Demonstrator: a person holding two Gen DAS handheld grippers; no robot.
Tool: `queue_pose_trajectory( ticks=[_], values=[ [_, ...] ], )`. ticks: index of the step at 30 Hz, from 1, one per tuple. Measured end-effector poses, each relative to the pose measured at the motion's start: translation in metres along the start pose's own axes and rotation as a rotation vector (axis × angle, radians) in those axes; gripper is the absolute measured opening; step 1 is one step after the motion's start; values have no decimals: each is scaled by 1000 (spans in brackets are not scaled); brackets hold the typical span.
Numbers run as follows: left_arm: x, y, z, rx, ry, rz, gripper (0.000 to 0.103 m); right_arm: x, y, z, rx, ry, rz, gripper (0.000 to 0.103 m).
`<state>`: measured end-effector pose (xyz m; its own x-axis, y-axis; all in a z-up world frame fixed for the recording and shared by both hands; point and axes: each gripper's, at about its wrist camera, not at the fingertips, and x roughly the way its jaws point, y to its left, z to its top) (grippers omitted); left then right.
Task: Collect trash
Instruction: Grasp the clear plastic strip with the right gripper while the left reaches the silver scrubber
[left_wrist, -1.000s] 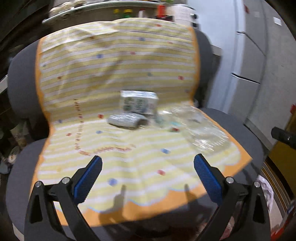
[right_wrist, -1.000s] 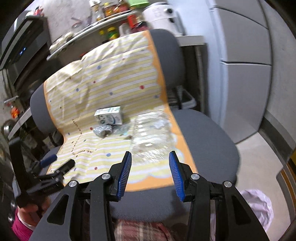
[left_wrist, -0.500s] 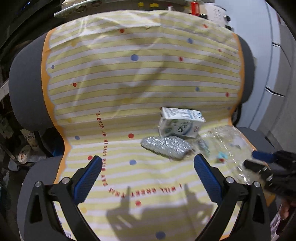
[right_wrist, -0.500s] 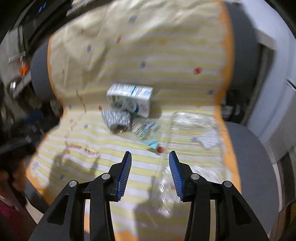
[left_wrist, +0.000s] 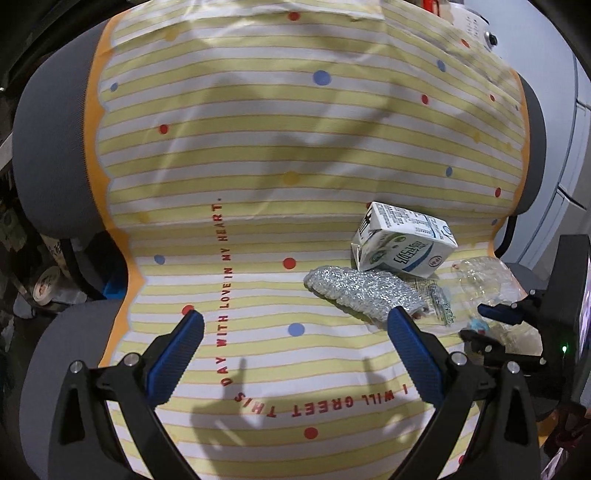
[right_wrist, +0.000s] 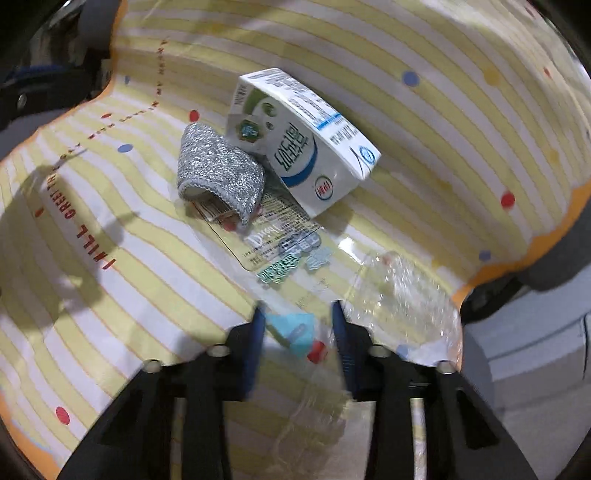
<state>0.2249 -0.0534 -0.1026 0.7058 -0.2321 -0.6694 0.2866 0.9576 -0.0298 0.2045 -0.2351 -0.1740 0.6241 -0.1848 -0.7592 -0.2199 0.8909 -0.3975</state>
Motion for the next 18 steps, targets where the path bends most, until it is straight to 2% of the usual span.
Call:
queue_pose_trajectory(
  ticks=[2,7,11,14,18],
  values=[
    [-6,4,-2,-10,-4,-1,97,-15,-1,-3,38,-34,54,9],
    [-26,11,-8,-20,-22,14,97,-73,-7,-19,153,-120,225,2],
    [-44,13,-17,-19,-33,19,97,-122,-12,-44,273,-168,336,1],
    [-53,11,-23,-11,-29,9,97,-148,-25,-61,381,-205,368,1],
    [-54,-4,-27,27,-23,-26,96,-177,-44,-85,541,-267,321,1]
  ],
)
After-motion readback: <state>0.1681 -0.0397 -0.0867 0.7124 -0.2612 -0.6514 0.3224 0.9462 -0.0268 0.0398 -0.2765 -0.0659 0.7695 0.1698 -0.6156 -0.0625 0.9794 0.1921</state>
